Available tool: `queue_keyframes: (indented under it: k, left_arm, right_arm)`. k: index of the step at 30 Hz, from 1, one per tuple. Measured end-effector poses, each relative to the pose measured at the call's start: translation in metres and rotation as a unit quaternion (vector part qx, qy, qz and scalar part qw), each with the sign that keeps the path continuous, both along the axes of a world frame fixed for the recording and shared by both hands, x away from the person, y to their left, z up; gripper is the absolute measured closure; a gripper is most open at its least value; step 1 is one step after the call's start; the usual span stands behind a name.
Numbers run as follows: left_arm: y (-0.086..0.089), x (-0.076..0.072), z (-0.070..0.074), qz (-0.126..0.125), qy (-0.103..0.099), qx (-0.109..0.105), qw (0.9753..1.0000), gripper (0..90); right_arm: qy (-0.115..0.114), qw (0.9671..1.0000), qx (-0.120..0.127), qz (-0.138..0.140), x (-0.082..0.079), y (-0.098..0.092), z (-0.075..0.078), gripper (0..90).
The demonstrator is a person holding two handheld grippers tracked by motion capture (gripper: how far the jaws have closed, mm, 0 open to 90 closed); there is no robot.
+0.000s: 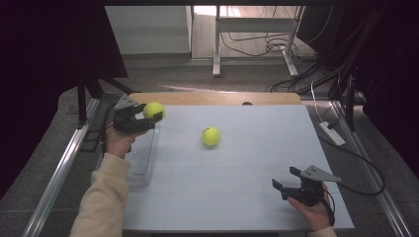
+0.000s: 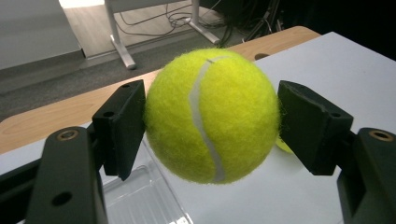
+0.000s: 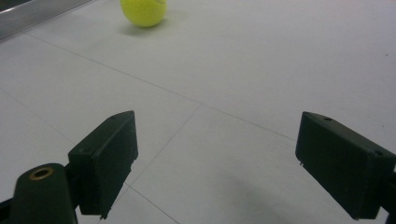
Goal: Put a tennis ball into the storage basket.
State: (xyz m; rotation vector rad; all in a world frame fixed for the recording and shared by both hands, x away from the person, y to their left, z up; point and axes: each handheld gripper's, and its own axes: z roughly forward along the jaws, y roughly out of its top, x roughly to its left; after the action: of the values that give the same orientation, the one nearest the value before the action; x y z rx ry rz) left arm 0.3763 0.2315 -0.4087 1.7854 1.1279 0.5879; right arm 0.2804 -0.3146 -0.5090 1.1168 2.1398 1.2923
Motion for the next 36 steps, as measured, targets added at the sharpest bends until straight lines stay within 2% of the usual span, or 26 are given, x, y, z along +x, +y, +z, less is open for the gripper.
queue_keyframes:
  k: [19,36]
  left_arm:
    - [0.014,0.005,-0.003,0.028,0.003,0.011,0.9996,27.6]
    - [0.022,0.012,0.003,0.049,0.0,0.023,0.9985,27.5]
  right_arm:
    - [0.0,1.0,0.001,0.0,0.0,0.0,-0.001,13.2]
    - [0.001,1.0,0.0,0.0,0.001,0.0,-0.001,13.2]
